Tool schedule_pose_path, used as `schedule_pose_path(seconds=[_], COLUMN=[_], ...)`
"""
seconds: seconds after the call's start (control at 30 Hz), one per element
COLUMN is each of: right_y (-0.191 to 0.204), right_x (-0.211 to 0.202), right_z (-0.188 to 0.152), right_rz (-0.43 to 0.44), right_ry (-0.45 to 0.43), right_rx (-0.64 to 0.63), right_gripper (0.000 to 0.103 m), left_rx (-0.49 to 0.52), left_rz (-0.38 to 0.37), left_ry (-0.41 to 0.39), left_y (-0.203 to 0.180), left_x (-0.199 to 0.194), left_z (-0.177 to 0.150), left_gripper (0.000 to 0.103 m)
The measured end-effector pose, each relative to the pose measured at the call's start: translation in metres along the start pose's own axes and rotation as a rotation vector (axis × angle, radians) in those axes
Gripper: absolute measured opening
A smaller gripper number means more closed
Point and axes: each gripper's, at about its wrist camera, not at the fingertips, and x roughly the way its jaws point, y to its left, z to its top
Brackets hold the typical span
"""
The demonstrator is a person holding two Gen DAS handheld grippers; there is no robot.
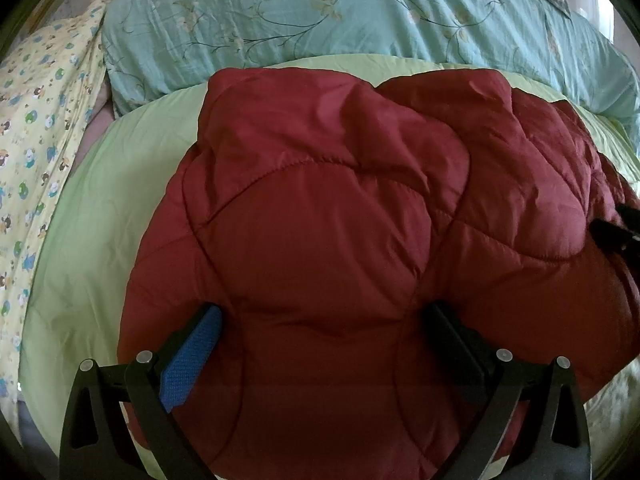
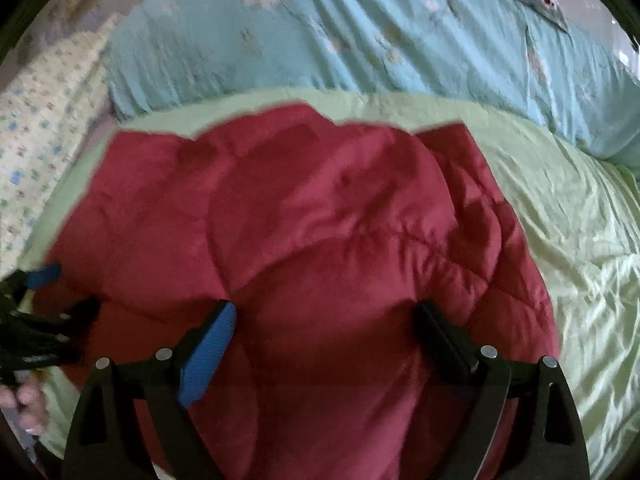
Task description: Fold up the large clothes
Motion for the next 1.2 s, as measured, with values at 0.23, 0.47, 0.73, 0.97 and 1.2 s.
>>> schedule_pose_path(seconds=[0.23,0.47,0.73,0.97,1.2], right_y=[-0.007,-0.008,-0.009,-0.01,-0.025], right_x=[0.014,0.014,0.015,-0.012,0.005], right_z=[-0.002,-0.005,-0.005,-0.006,-0.005], right_rz=[0.009,0.015,0.014,0.021,-0.014], right_ry=[0.022,0.016,0.013,-0.065,-0.005], right_rx=[0.0,0.007,0.008,0.025,0.05], right_gripper=[0.092,0.092,0.092,0.091,0.092], left_rx=[0.007,0.014,0.015,0.018,0.026], left_rz=[0.005,0.008,0.015,0.018,0.02], left_ry=[0.0,0.003,0.01,0.014,0.013], left_y=[0.0,0.0,-0.002,-0.003,-0.003], left_x=[0.001,0.002,0.002,0.003,0.003], left_z=[0.001,0.002,0.002,0.004,0.004], left_gripper=[0.103,0.103,0.103,0.103,0.103])
